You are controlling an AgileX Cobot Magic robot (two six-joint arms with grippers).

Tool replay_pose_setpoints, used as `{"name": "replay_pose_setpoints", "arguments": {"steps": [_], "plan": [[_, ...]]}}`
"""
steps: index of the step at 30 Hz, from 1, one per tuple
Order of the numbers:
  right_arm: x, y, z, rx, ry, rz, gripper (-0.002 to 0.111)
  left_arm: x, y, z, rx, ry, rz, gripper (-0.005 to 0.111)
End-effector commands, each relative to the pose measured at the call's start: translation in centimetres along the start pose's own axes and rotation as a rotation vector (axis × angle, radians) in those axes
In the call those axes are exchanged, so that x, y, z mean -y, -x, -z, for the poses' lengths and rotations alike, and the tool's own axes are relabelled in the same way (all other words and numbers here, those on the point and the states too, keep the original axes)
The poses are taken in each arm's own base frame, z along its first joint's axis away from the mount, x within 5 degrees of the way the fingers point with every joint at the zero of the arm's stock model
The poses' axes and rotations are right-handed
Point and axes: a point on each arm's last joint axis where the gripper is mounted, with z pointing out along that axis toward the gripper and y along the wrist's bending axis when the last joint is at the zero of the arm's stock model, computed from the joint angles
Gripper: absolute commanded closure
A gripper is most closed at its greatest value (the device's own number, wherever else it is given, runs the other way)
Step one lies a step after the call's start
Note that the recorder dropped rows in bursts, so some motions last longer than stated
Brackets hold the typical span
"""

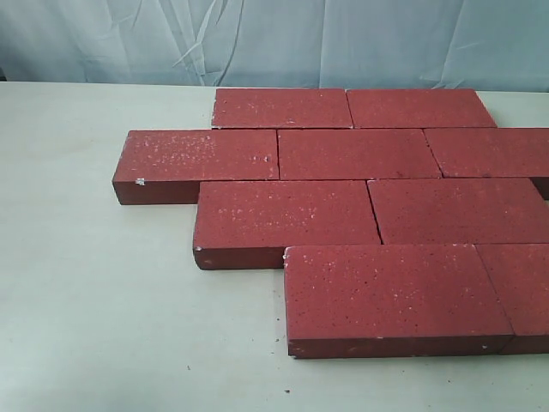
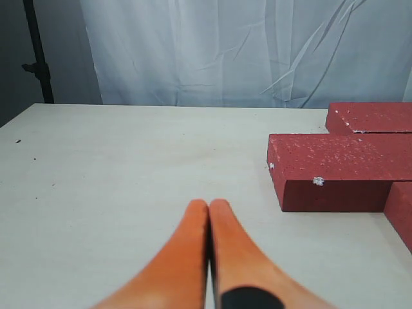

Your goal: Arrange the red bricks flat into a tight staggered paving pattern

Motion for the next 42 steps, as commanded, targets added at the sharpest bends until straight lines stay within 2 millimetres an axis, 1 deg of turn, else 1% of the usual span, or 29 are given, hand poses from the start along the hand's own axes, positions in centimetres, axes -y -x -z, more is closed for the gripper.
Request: {"name": "replay_pose_setpoints", "arguments": {"steps": [1, 5, 8, 16, 22, 26, 34, 38, 42], "plan": [[-0.1, -0.4, 0.4, -0.033, 0.010, -0.030, 0.109, 0.0, -0.1, 0.0, 0.005, 0.003, -0.007, 0.107], [-0.1, -0.8, 1.5, -0.051, -0.003, -0.080, 0.109, 0.0, -0.1, 0.0, 0.005, 0.003, -0.007, 0.107], [0.0, -2.1, 1.9, -0.050, -0.017, -0.075, 0.109, 0.0, -0.1, 0.0, 0.005, 0.003, -0.007, 0.107], [-0.4, -7.1, 2.8, -0.083, -0.022, -0.133, 0.109, 0.0, -0.1, 0.0, 0.005, 0.003, -0.007, 0.107], [-0.8, -11.7, 3.3, -0.117, -0.026, -0.193, 0.109, 0.0, -0.1, 0.0, 0.005, 0.003, -0.007, 0.107], [-0.9, -13.6, 3.5, -0.131, -0.028, -0.226, 0.109, 0.0, -0.1, 0.0, 0.005, 0.003, -0.007, 0.107], [-0.9, -13.6, 3.9, -0.105, -0.028, -0.218, 0.109, 0.0, -0.1, 0.0, 0.005, 0.003, -0.007, 0.107], [-1.0, -14.3, 4.2, -0.173, -0.029, -0.216, 0.109, 0.0, -0.1, 0.0, 0.005, 0.003, -0.007, 0.107], [-1.0, -14.2, 4.2, -0.165, -0.029, -0.216, 0.109, 0.0, -0.1, 0.0, 0.005, 0.003, -0.007, 0.107]]}}
